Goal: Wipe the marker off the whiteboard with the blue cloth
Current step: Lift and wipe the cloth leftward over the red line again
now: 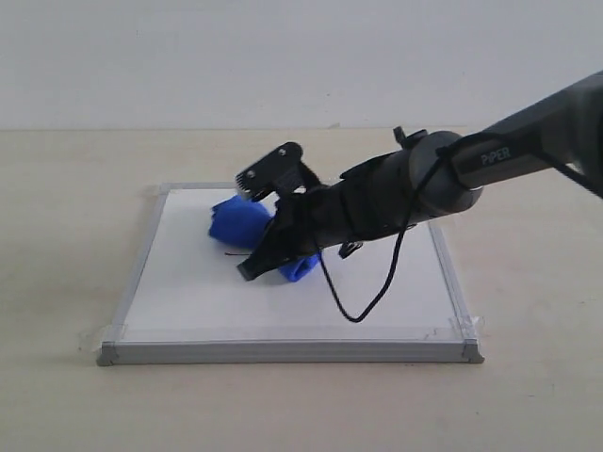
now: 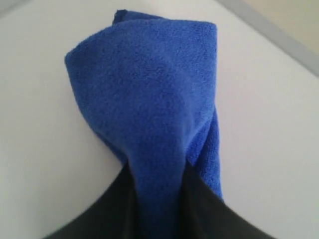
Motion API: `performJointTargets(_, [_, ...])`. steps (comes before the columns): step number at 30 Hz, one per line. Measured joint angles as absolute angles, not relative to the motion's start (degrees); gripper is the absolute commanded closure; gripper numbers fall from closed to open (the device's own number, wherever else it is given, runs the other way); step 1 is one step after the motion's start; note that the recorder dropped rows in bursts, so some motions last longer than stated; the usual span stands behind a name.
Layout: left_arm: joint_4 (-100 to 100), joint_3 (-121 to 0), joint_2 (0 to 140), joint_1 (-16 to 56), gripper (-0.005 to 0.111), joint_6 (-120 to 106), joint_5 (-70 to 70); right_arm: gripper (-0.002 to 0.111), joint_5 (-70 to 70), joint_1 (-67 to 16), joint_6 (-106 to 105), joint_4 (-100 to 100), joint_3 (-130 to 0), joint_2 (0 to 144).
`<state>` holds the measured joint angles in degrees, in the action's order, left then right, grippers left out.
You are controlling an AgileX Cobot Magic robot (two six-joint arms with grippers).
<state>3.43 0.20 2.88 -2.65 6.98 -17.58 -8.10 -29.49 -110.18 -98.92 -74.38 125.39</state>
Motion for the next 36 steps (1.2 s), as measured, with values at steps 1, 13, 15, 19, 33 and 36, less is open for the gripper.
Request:
performJointTargets(1, [3.4, 0.2, 2.9, -2.6, 0.102, 7.0, -17.6, 0.108, -9.8, -30.6, -110.2, -98.9, -74.5, 125.5])
performJointTargets(13, [3.4, 0.2, 2.9, -2.6, 0.102, 7.0, -17.6, 0.108, 5.8, -33.3, -117.4, -98.0, -74.7, 125.5])
performJointTargets(15, [3.4, 0.2, 2.9, -2.6, 0.102, 7.0, -17.6, 0.108, 8.2, -31.5, -117.6, -98.0, -74.7, 125.5])
performJointTargets(19, [3.4, 0.2, 2.9, -2.6, 0.102, 7.0, -17.6, 0.108, 9.4, -27.1, -115.2, -98.4, -74.7, 125.5])
performJointTargets(33, [3.4, 0.2, 2.9, -2.6, 0.102, 7.0, -17.6, 0.108, -0.8, -33.6, -114.3, -99.6, -74.2, 125.6])
performJointTargets(36, [3.4, 0.2, 2.9, -2.6, 0.102, 7.0, -17.6, 0.108, -0.7, -33.7, -113.7, -99.6, -73.8, 124.3])
